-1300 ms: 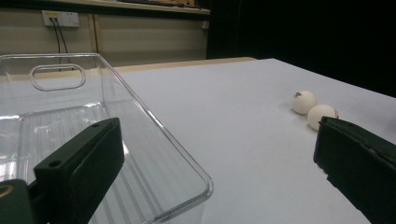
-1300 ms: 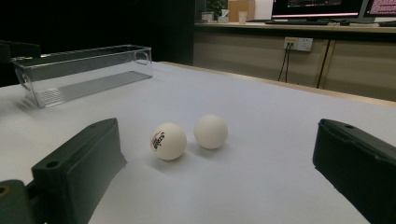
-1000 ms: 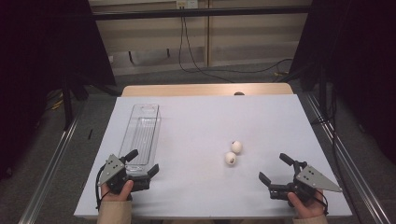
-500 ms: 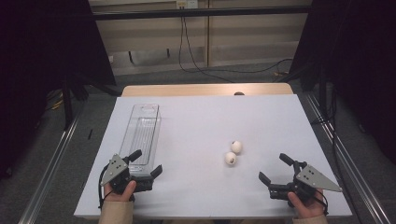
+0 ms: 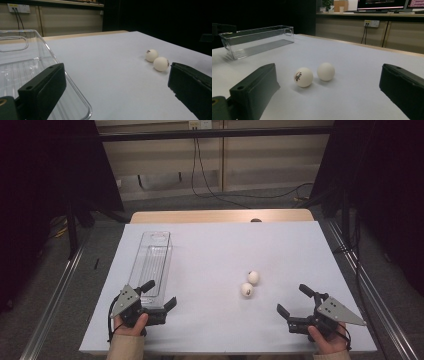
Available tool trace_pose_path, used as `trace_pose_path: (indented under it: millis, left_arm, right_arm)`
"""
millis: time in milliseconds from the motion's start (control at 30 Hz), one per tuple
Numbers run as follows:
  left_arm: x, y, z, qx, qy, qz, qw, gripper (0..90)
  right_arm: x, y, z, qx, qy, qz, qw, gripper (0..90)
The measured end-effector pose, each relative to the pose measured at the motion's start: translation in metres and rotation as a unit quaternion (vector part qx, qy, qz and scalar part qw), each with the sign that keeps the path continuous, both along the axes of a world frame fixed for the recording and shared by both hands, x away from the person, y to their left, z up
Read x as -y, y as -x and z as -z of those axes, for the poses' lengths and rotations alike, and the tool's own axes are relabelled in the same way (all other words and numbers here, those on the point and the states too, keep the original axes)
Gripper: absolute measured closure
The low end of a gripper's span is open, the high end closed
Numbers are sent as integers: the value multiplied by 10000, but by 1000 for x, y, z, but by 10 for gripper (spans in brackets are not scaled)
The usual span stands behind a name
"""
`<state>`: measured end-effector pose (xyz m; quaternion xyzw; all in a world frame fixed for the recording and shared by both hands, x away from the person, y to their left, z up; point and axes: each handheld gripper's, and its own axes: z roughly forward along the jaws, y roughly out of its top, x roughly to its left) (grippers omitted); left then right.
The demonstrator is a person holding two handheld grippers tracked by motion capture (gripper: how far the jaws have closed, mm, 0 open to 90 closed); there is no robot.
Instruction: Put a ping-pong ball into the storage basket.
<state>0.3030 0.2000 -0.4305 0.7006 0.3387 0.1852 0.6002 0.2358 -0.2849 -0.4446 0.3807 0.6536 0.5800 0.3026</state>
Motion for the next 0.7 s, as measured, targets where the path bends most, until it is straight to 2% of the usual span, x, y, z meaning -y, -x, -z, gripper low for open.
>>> trace_pose_path:
  millis: [700]
  left_arm:
    - [15,-3,-2,-87,5,244,9997,15]
  right_arm:
    - [-1,0,0,26,5,-3,10000,9]
